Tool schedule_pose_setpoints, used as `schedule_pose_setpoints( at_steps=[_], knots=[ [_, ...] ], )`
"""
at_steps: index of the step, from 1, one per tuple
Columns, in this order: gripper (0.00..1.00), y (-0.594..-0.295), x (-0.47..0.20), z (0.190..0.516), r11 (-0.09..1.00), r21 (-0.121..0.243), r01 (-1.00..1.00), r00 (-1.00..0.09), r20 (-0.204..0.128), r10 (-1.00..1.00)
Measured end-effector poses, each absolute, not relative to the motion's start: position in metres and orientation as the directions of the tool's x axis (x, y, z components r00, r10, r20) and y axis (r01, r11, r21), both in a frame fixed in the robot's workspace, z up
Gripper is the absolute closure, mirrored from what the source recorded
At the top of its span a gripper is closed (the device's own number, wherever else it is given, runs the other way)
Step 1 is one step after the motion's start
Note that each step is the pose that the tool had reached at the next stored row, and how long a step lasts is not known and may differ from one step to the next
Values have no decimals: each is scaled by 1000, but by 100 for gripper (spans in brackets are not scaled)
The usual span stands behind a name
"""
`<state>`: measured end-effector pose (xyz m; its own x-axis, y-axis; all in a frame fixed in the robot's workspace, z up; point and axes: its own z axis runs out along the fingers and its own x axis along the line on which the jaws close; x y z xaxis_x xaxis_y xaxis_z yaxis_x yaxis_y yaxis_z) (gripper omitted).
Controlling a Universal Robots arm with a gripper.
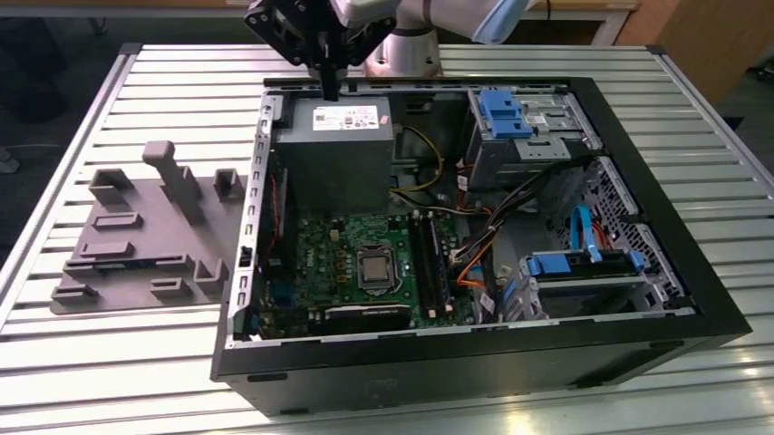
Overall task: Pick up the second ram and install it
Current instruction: 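Reach for the second ram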
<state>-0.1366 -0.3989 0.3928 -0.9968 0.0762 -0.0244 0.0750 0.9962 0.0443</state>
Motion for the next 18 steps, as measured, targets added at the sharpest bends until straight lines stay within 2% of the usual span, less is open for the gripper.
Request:
schedule_pose_setpoints(
  at_steps=[18],
  knots=[
    [89, -399, -145, 392, 996, 44, 75, -997, -24, 76]
  ],
)
